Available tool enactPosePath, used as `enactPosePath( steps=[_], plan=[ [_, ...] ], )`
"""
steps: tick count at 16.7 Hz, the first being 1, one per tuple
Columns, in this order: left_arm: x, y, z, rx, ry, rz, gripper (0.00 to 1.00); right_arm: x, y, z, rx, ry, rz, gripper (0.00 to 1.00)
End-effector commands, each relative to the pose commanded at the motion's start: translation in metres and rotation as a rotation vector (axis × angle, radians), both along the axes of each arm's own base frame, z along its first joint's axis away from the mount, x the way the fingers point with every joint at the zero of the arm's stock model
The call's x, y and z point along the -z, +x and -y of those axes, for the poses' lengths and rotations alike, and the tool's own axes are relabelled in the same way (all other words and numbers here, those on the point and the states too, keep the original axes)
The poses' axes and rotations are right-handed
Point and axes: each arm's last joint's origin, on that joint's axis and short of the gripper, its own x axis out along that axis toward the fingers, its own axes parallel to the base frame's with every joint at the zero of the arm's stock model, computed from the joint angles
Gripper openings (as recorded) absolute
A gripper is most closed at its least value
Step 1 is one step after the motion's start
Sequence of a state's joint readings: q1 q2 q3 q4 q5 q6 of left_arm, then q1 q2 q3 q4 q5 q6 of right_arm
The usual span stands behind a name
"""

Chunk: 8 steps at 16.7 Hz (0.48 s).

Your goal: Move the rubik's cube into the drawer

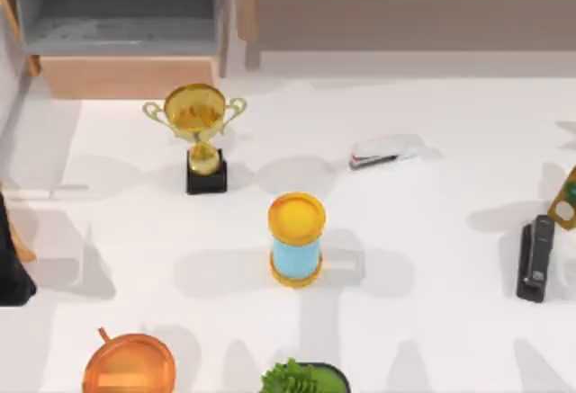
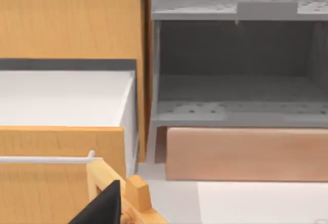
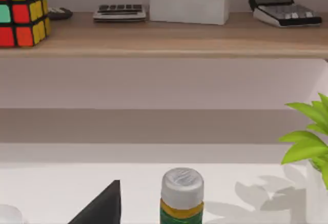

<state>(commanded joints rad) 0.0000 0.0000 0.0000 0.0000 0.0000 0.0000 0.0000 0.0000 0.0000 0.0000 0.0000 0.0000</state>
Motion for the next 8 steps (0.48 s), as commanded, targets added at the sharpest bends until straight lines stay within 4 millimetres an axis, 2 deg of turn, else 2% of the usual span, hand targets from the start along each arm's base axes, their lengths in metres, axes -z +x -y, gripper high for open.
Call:
enactPosePath(
  steps=[4, 6, 8],
  plan=[
    [-0.005, 0.001, 0.001, 0.001, 0.001, -0.005, 1.0, 0.0, 0.0, 0.0, 0.0, 0.0, 0.0, 1.0],
    [-0.02, 0.003, 0.004, 0.001, 0.004, -0.005, 1.0, 0.0, 0.0, 0.0, 0.0, 0.0, 0.0, 1.0],
    [-0.046, 0.008, 0.008, -0.001, 0.006, 0.004, 1.0, 0.0, 0.0, 0.0, 0.0, 0.0, 0.0, 1.0]
  ],
)
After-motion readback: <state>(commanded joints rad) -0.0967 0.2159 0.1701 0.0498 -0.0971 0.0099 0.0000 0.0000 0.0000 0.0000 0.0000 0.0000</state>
